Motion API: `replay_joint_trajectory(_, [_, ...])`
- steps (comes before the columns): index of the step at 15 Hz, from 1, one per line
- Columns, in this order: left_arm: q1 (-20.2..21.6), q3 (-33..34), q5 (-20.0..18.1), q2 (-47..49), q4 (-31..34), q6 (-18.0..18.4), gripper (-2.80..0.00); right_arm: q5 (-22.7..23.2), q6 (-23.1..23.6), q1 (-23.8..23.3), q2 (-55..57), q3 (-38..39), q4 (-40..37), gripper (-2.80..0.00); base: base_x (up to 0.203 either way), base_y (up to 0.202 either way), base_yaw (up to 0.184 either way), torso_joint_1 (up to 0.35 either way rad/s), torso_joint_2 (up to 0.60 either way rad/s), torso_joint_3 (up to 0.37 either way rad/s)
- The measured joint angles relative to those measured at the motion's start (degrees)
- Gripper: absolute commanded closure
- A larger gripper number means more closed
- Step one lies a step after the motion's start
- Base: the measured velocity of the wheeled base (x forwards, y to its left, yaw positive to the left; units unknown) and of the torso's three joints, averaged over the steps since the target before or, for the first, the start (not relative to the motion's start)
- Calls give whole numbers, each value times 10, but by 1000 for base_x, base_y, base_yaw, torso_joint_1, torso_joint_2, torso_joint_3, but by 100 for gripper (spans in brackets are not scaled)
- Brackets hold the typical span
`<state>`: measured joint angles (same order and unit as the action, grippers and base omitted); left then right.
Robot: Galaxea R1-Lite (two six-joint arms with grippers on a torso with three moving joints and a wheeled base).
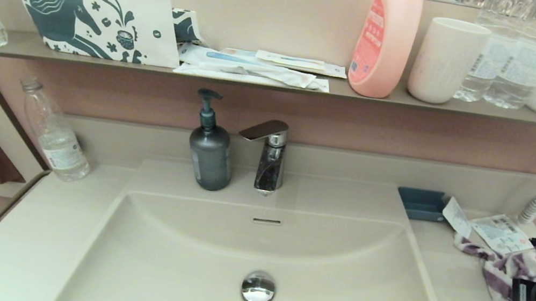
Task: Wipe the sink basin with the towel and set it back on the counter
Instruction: Wipe the sink
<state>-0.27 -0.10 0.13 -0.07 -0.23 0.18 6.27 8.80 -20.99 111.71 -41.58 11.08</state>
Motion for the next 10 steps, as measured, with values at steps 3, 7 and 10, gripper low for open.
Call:
replay_joint_trajectory(3, [0, 0, 0, 0, 0, 0, 0, -32, -31, 39, 11, -5, 4, 0, 0, 0, 0, 0, 0, 0])
replay_joint_trajectory(7, [0, 0, 0, 0, 0, 0, 0, -44, -85, 77, 47, -79, -16, 0, 0, 0, 0, 0, 0, 0])
replay_joint_trajectory(10, [0, 0, 0, 0, 0, 0, 0, -45, -101, 84, 81, -134, -12, 0, 0, 0, 0, 0, 0, 0])
